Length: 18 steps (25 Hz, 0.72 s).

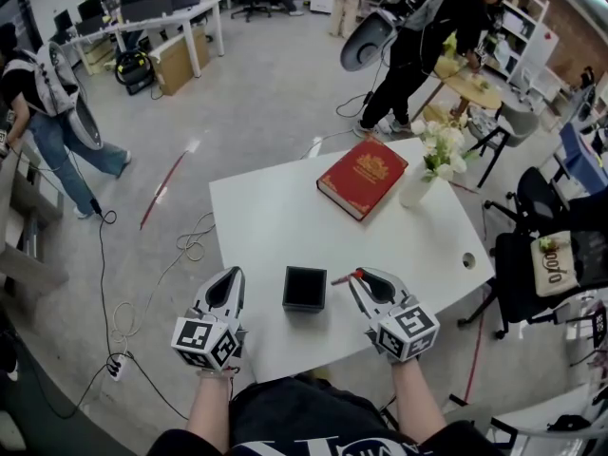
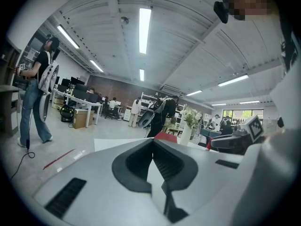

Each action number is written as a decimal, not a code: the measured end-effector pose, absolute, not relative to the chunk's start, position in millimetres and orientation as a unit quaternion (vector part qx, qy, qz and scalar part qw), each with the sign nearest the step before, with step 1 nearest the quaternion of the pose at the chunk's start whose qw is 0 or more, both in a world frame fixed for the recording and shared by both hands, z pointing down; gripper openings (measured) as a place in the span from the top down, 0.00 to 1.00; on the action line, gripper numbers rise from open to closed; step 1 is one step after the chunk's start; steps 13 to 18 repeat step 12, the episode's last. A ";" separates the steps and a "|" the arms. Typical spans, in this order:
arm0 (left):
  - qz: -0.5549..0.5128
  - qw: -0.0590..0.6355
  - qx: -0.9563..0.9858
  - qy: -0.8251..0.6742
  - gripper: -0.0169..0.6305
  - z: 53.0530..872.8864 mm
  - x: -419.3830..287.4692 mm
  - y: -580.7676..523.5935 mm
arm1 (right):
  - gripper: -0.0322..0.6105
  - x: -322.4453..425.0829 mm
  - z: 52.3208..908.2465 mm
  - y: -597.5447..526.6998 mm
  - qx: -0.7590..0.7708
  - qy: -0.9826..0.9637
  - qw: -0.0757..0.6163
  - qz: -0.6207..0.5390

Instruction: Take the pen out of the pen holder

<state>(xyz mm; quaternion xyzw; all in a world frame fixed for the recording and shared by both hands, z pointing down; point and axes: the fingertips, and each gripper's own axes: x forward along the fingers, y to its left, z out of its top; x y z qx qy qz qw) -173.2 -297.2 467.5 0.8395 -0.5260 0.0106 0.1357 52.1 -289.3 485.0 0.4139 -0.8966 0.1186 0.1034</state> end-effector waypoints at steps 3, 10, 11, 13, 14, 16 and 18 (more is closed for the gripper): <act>0.011 0.136 0.839 -0.526 0.97 468.2 -174.5 -296.3 | 0.84 50.6 485.8 -288.2 0.413 -0.897 0.104 0.119; 0.012 0.136 0.840 -0.525 0.97 468.8 -174.4 -294.5 | 0.84 50.8 488.8 -283.8 0.413 -0.896 0.103 0.125; 0.012 0.136 0.840 -0.525 0.97 468.5 -174.3 -293.7 | 0.84 50.6 489.2 -282.3 0.412 -0.896 0.102 0.127; 0.012 0.136 0.840 -0.525 0.97 468.2 -174.2 -292.9 | 0.84 50.4 489.5 -280.8 0.412 -0.896 0.101 0.129; 0.012 0.136 0.840 -0.525 0.97 468.2 -174.2 -292.9 | 0.84 50.4 489.5 -280.8 0.412 -0.896 0.101 0.129; 0.012 0.136 0.840 -0.525 0.97 468.2 -174.2 -292.9 | 0.84 50.4 489.5 -280.8 0.412 -0.896 0.101 0.129; 0.012 0.136 0.840 -0.525 0.97 468.2 -174.2 -292.9 | 0.84 50.4 489.5 -280.8 0.412 -0.896 0.101 0.129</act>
